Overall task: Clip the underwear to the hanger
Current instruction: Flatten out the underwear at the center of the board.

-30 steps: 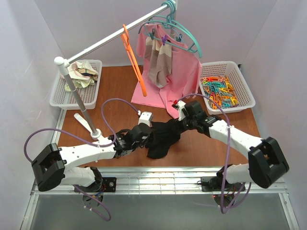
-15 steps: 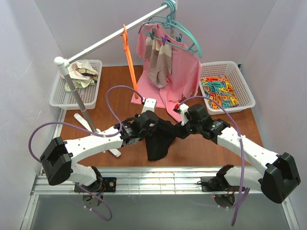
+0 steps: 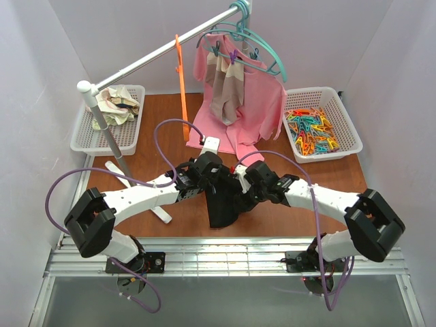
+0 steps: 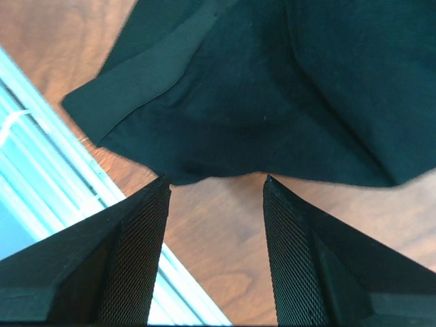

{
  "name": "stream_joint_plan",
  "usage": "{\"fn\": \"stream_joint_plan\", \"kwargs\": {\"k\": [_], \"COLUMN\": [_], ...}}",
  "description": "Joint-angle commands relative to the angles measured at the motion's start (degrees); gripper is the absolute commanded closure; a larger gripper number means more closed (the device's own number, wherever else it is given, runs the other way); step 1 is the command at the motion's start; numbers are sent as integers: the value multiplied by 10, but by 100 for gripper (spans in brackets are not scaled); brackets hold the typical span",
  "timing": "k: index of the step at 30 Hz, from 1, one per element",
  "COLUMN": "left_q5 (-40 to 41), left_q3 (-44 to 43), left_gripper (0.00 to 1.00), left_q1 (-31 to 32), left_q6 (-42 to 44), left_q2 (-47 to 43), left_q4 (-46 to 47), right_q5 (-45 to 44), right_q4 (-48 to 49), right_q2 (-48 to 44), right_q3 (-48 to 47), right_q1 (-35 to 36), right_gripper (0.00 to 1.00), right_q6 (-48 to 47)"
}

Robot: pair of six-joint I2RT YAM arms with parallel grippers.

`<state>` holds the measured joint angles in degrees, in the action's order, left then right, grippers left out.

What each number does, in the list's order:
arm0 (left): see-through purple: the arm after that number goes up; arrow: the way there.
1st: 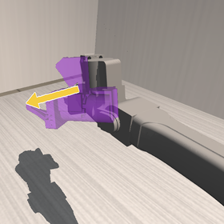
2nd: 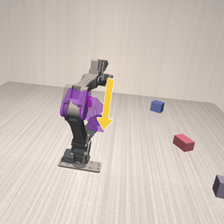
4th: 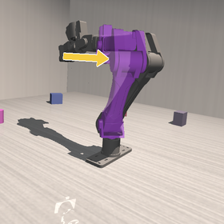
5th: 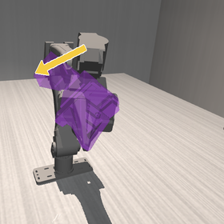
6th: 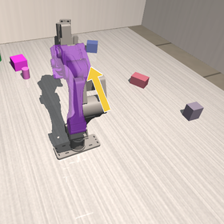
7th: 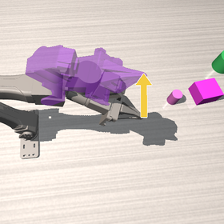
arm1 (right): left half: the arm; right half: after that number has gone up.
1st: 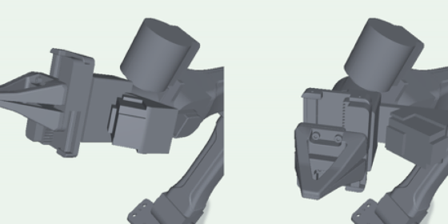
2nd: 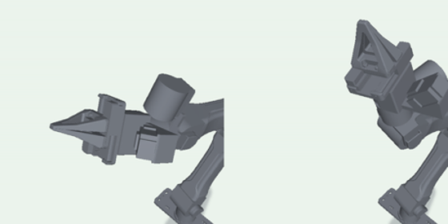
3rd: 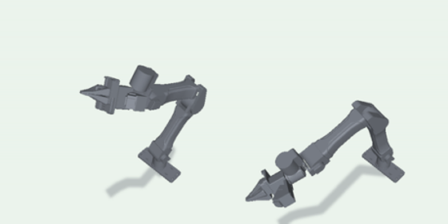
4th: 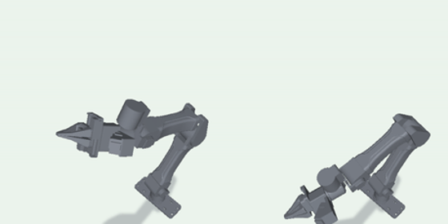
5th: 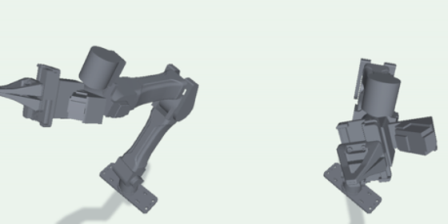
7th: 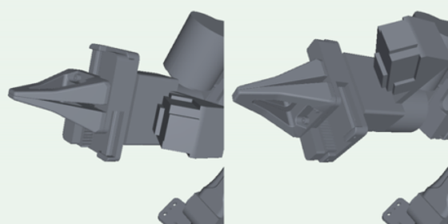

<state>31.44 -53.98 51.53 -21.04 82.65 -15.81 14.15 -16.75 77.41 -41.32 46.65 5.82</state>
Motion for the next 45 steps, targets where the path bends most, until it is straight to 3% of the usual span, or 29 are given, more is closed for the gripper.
{"fn": "stream_joint_plan", "kwargs": {"k": [1,13,17,21,24,25,27,38,43,44,45], "left_q5": [-5,-10,-9,-9,-13,-16,-21,-45,-76,-78,-77], "left_q3": [5,17,21,24,30,31,34,-15,-50,-54,-58], "left_gripper": [100,100,100,100,100,100,100,100,100,95,74], "left_q1": [-10,-13,-13,-13,-18,-20,-29,-68,-72,-72,-73], "left_q6": [19,19,16,16,19,21,25,117,151,153,156], "left_q2": [0,-2,-7,-5,-4,-1,2,55,115,122,138], "left_q4": [18,19,20,21,30,36,40,90,98,100,99], "right_q5": [-3,30,19,1,-2,-1,-4,-57,7,20,24], "right_q4": [49,80,80,81,82,81,67,-106,-133,-131,-132], "right_q2": [33,57,78,94,115,118,115,-64,-64,-59,-45], "right_q3": [-15,-16,-19,-17,-16,-16,-17,-44,-23,-18,-12], "right_q1": [9,11,15,18,19,20,20,20,20,20,20], "right_gripper": [49,34,34,43,70,88,98,99,99,99,99], "right_q6": [6,30,27,27,26,27,25,18,10,15,16]}}
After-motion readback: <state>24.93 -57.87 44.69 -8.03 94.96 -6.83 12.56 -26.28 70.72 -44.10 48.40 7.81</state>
